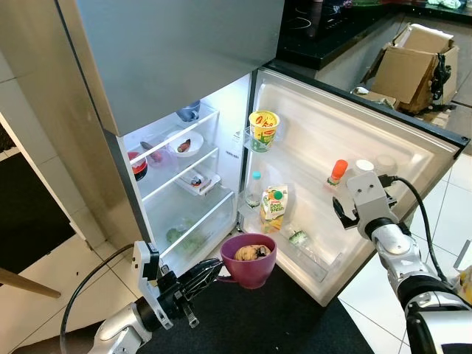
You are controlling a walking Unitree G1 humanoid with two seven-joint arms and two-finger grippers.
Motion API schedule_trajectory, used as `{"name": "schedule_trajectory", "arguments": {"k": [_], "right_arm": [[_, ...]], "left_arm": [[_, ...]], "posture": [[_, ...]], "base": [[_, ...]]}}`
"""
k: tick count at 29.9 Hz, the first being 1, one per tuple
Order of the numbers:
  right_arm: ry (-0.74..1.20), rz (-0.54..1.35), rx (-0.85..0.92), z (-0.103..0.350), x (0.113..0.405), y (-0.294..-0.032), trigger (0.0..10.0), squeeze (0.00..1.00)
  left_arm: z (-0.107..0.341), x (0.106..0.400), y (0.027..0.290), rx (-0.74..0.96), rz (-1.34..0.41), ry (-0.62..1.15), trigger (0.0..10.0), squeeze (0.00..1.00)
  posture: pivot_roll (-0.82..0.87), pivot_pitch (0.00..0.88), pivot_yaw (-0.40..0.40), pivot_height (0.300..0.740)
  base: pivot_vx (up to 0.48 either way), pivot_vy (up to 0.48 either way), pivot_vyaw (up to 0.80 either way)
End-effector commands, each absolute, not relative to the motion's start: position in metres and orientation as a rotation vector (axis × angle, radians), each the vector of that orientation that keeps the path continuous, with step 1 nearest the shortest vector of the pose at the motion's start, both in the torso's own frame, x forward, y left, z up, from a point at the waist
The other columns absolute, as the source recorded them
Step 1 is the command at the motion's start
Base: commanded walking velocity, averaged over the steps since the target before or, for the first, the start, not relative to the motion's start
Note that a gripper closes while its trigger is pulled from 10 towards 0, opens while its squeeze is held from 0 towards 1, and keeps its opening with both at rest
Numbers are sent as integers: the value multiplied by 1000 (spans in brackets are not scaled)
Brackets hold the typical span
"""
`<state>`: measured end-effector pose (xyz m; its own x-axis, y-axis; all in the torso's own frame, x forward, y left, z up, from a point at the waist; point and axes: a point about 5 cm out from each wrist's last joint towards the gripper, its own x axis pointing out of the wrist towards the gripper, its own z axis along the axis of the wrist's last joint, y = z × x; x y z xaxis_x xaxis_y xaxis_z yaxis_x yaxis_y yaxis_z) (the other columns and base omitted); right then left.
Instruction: Restocking fridge
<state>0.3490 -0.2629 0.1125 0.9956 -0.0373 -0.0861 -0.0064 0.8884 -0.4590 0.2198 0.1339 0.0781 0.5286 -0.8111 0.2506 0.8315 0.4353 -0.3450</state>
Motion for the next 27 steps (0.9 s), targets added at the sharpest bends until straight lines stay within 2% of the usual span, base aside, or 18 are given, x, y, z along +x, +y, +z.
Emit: {"name": "schedule_trajectory", "arguments": {"k": [1, 9, 13, 20, 27], "right_arm": [[153, -8, -481, 98, 343, -262, 10000, 0], [206, 46, -465, 80, 336, -251, 10000, 0], [242, 236, -369, 64, 331, -225, 10000, 0], [306, 352, -349, 46, 320, -209, 10000, 0], [347, 379, -356, 35, 313, -205, 10000, 0]], "left_arm": [[79, 221, 132, -453, -1023, -65, 10000, 0], [79, 221, 132, -454, -1025, -65, 10000, 0], [80, 223, 132, -453, -1010, -69, 10000, 0], [81, 226, 131, -465, -980, -69, 10000, 0], [83, 227, 132, -460, -980, -76, 10000, 0]], "posture": [[-34, 44, -12, 740], [-34, 44, -9, 740], [-35, 43, -9, 740], [-36, 43, -9, 740], [-36, 43, -9, 740]], "base": [[0, 0, 0], [0, 0, 0], [0, 0, 0], [0, 0, 0], [0, 0, 769]]}}
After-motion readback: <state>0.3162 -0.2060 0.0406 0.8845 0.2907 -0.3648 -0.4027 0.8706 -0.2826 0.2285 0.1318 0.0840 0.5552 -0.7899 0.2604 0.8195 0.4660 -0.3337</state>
